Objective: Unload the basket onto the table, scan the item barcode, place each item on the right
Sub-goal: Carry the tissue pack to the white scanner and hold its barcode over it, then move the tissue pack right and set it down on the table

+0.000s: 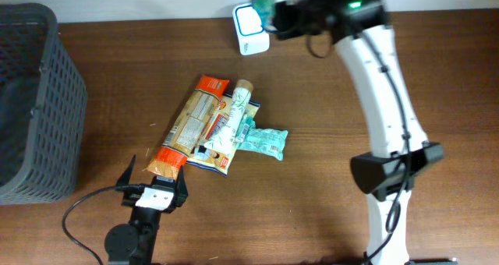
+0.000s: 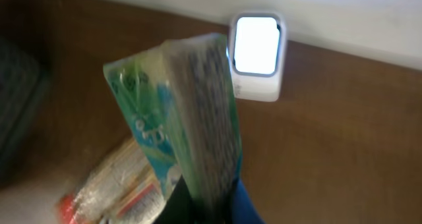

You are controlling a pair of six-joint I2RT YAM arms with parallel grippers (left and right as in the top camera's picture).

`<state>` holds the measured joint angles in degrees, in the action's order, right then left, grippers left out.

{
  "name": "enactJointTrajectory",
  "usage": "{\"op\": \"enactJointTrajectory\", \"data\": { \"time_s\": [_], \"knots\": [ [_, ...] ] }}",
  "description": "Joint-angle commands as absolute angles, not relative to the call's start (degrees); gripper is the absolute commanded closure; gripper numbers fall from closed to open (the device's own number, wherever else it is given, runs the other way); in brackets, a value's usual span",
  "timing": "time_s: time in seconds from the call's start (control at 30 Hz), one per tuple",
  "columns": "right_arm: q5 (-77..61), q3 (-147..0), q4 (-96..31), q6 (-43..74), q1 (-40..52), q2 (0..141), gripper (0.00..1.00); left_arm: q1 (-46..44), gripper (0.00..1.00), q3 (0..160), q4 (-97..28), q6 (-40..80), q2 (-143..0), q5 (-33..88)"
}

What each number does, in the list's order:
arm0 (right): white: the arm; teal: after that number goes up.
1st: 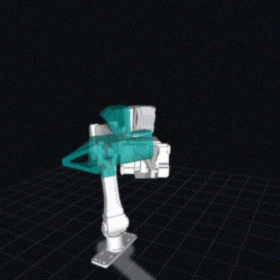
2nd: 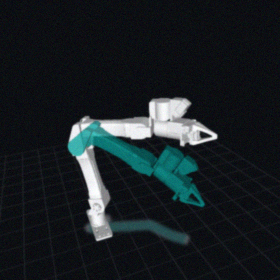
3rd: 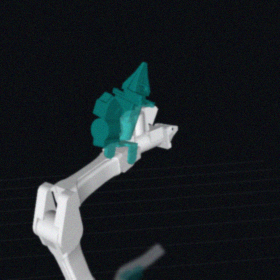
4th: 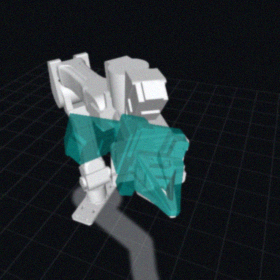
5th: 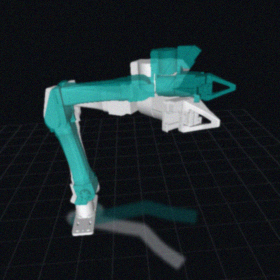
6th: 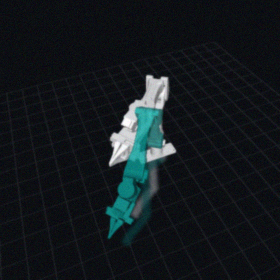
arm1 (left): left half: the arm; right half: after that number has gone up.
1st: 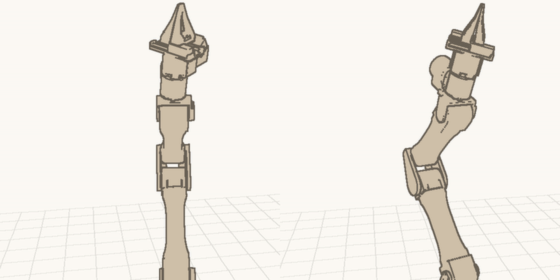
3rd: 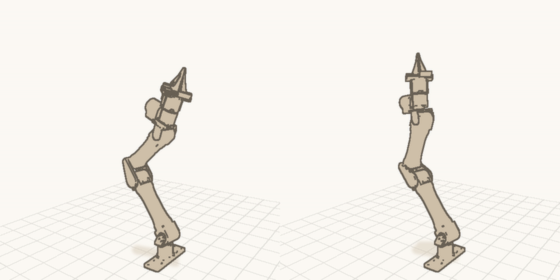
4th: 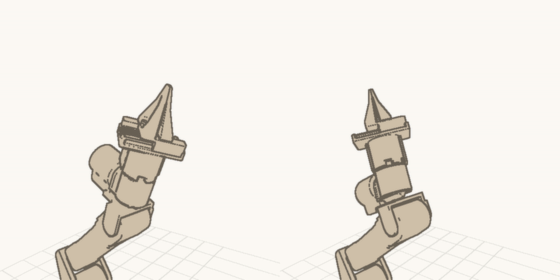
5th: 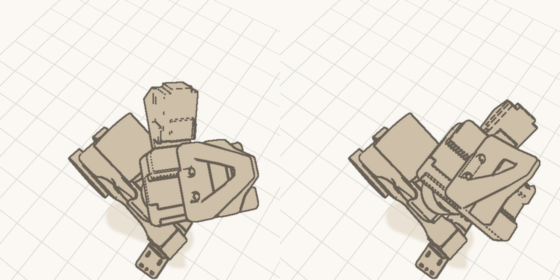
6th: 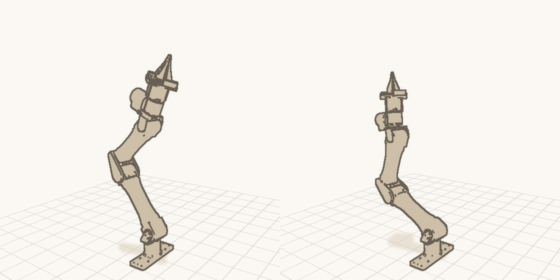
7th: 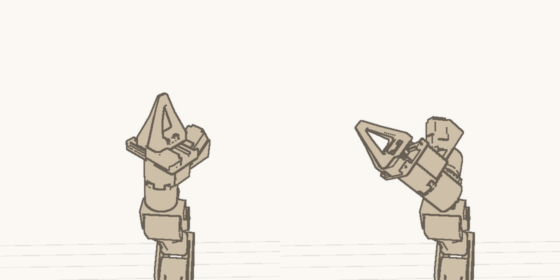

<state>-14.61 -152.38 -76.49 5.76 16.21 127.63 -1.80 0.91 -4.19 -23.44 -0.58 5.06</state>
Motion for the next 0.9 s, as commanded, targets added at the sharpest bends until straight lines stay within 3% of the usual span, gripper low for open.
{"op": "enactJointTrajectory", "data": {
  "time_s": [0.0, 0.1, 0.3, 0.63, 0.67, 0.7, 0.8, 0.87],
  "knots": [
    [-18.81, -150.78, -85.27, 7.81, 9.34, 129.43, 0.96, -1.69, 0.01, 0.51, -4.14, -24.32, -0.3, 4.67],
    [-17.76, -139.28, -88.82, 7.79, 1.45, 131.22, 0.96, -1.69, 0.01, 0.51, -4.16, -24.34, -0.3, 4.67],
    [-17.8, -112.51, -76.34, 7.81, -6.79, 131.22, 0.96, -1.69, 0.01, 0.51, -4.16, -24.34, -0.3, 4.67],
    [-0.99, -110.76, -77.89, 7.84, -11.16, 131.26, 0.95, -1.69, 0.01, 0.51, -4.16, -24.32, -0.3, 4.67],
    [-1.02, -110.78, -79.85, 7.84, -11.4, 131.26, 0.77, -1.69, 0.01, 0.51, -4.16, -24.32, -0.3, 4.67],
    [-1.02, -110.8, -81.21, 7.81, -11.31, 131.26, 0.41, -1.69, 0.01, 0.51, -4.16, -24.34, -0.3, 4.67],
    [-8.16, -119.22, -88.84, 1.78, -10.63, 131.2, 0.3, -1.69, 0.01, 0.51, -4.16, -24.34, -0.3, 4.67],
    [-16.21, -128.44, -94.06, -4.45, -8.16, 131.2, 0.31, -1.69, 0.01, 0.51, -4.16, -24.34, -0.3, 4.67]
  ]
}}
